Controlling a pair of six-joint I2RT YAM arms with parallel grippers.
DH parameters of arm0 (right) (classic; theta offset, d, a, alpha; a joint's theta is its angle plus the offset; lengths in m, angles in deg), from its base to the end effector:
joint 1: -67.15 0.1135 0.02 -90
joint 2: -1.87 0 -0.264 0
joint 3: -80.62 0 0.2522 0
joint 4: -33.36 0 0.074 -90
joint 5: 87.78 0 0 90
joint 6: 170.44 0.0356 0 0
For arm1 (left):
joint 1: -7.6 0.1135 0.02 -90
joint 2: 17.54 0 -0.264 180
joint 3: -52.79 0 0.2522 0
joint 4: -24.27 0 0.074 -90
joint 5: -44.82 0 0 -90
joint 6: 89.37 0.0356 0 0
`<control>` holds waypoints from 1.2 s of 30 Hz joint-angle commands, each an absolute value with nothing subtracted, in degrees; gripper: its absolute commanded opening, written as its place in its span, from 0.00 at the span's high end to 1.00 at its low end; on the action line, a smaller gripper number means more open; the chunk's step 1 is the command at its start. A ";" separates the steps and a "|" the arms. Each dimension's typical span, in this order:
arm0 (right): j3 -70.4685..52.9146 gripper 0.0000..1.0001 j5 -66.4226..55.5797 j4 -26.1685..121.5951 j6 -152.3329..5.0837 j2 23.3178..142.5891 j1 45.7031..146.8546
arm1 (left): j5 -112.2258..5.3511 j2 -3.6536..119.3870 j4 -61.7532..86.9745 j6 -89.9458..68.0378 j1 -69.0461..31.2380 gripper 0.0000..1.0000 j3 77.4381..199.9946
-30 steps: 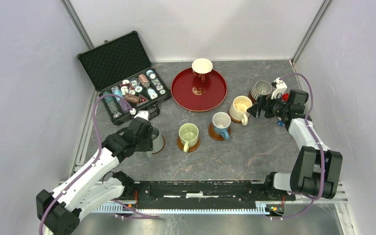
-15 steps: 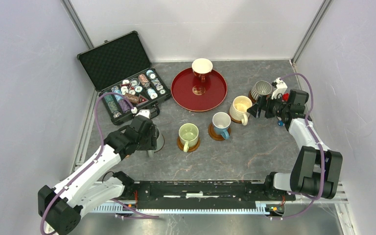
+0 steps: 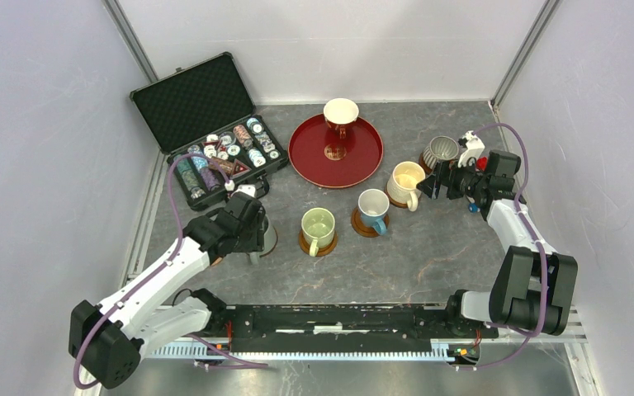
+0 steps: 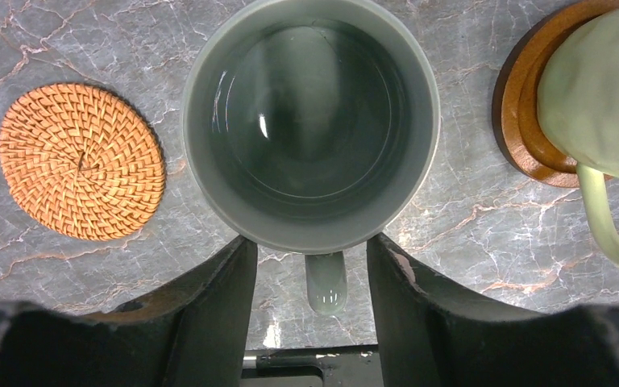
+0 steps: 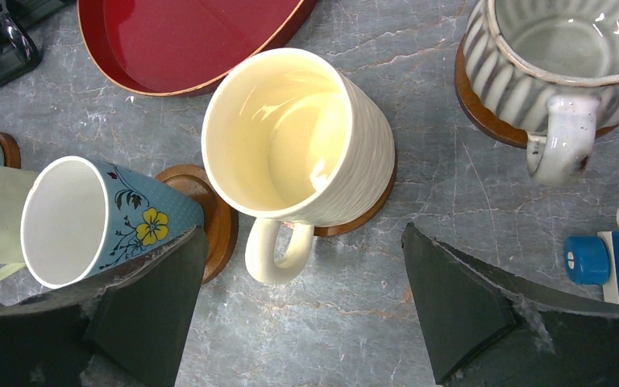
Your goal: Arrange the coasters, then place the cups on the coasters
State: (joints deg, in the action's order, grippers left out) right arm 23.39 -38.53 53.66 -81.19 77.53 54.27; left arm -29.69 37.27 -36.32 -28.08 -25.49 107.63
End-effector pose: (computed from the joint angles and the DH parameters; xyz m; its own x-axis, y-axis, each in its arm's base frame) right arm 0.2710 -0.0381 0.2264 -0.6056 0.1283 -0.7854 -0.3355 0.8538 0.3982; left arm 0.1504 -0.0866 0.2351 -0.8398 -0.0053 -0.5428 0.0145 0.9994 -0.0321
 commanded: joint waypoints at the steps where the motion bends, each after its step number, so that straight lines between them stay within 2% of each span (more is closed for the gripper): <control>1: 22.04 0.02 -39.62 53.09 -81.62 77.34 53.88 | -28.10 38.09 -33.70 -29.90 -24.92 0.39 108.84; 3: 21.95 0.02 -39.70 53.22 -81.71 77.35 53.87 | -30.01 37.54 -33.68 -28.28 -24.95 0.33 109.57; 9: 21.92 0.02 -40.30 53.18 -81.67 77.69 53.84 | -35.97 34.55 -35.40 -23.44 -25.38 0.00 116.72; 15: 21.86 0.02 -41.06 53.09 -81.94 77.73 53.86 | -37.02 41.61 -39.86 -12.53 -25.28 0.00 129.82; 23: 21.86 0.02 -41.73 53.14 -82.44 77.33 53.88 | -41.72 70.77 -44.57 -1.66 -25.28 0.00 162.19; 33: 21.86 0.02 -41.46 53.29 -82.37 76.90 53.83 | -38.16 106.15 -38.10 -9.60 -25.72 0.00 201.75; 36: 21.77 0.02 -41.43 53.29 -82.29 76.85 53.81 | -37.51 113.84 -34.89 -11.32 -26.24 0.00 207.67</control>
State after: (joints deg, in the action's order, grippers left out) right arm 23.39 -40.41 53.88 -81.81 77.68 54.22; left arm -39.15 107.12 -40.15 -7.08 -25.40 199.51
